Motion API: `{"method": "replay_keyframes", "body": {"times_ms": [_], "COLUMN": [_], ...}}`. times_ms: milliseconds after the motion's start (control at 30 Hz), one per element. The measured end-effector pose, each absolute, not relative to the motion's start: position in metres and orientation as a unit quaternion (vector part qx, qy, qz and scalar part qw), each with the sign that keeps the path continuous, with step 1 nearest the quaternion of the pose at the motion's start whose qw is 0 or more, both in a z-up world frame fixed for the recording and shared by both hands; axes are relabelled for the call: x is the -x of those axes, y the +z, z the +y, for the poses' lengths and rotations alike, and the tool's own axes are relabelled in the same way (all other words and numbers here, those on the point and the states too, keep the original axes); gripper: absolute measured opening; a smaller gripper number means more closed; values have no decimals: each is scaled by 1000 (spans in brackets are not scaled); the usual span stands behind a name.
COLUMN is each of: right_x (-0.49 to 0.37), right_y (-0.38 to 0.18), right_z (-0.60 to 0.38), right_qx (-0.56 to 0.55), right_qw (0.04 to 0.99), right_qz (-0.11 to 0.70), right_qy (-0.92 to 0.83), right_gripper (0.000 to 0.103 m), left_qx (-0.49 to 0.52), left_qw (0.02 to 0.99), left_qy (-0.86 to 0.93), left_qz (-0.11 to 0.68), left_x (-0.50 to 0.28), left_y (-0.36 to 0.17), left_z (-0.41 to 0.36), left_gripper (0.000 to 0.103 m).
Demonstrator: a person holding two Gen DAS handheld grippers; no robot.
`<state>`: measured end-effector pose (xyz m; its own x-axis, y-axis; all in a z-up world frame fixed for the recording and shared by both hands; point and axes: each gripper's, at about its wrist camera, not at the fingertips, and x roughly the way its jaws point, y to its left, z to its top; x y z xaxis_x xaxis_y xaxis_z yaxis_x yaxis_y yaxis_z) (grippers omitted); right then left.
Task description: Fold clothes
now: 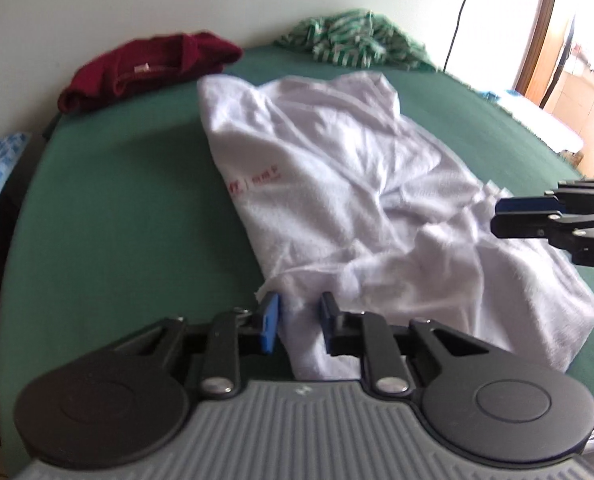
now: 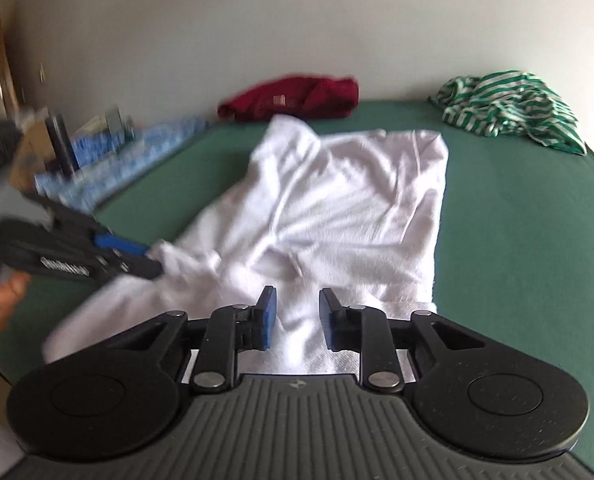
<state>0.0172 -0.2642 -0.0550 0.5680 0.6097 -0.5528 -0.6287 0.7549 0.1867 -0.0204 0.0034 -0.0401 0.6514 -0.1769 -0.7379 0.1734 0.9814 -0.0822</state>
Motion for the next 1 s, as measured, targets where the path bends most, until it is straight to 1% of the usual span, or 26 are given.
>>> {"method": "replay_keyframes", "body": {"times_ms": [33,67,133,167,200,233,267,300,333,367,400,433,500,567,600,633,667,700,767,933,1000], "right_x": [-18,-18,-19,-21,-22,-23,-25,-26,-29,-31,-33,-37,-44,-48,-46,-44,-42,-40,-37,-34,-34], "right_y": [-55,-55,-58,-60,-62,-64,-68,-71,-71,-72,-71,-67,-66,-75,-76,-72,-69,-65,-63,-67,-77], "right_z": [-262,-260,-251,-243,-234,-225,-216,-210,-211,-211,-215,-224,-237,-241,-243,-247,-252,-256,-266,-290,-282], "right_qx": [27,38,66,79,92,107,125,134,131,127,114,84,50,43,34,24,13,2,-3,9,38], "right_qw": [887,889,891,888,884,879,874,871,872,873,877,883,885,879,880,883,886,888,894,907,906], "right_qz": [301,296,284,281,279,281,289,295,299,303,306,308,324,340,334,328,321,314,312,318,325], "right_qy": [348,346,349,355,364,370,371,370,364,359,353,344,330,331,335,335,336,336,323,277,270], "right_gripper": [34,43,47,47,47,47,44,41,24,5,4,4,6,14,17,24,27,28,38,41,28], "left_qx": [4,5,3,-1,-3,-5,-5,-3,-1,2,5,7,35,52,50,43,38,39,54,67,50], "left_qw": [908,907,905,906,908,911,910,908,907,908,908,909,908,906,903,903,905,904,904,903,904], "left_qy": [-100,-103,-111,-114,-115,-116,-115,-114,-114,-113,-113,-113,-114,-114,-114,-116,-118,-119,-117,-114,-115], "left_qz": [407,409,410,408,403,396,399,404,405,403,402,401,401,405,412,410,408,408,408,409,409], "left_x": [19,18,14,13,13,13,11,10,9,9,9,8,6,2,0,0,2,3,5,4,3], "left_y": [-40,-41,-42,-42,-42,-42,-43,-46,-46,-45,-45,-44,-43,-46,-51,-53,-53,-52,-52,-54,-54], "left_z": [3,2,-1,-4,-6,-7,-8,-9,-9,-9,-9,-9,-2,2,2,1,1,2,9,14,10], "left_gripper": [18,18,18,20,31,36,36,31,28,20,12,11,10,10,10,11,11,11,11,11,11]}}
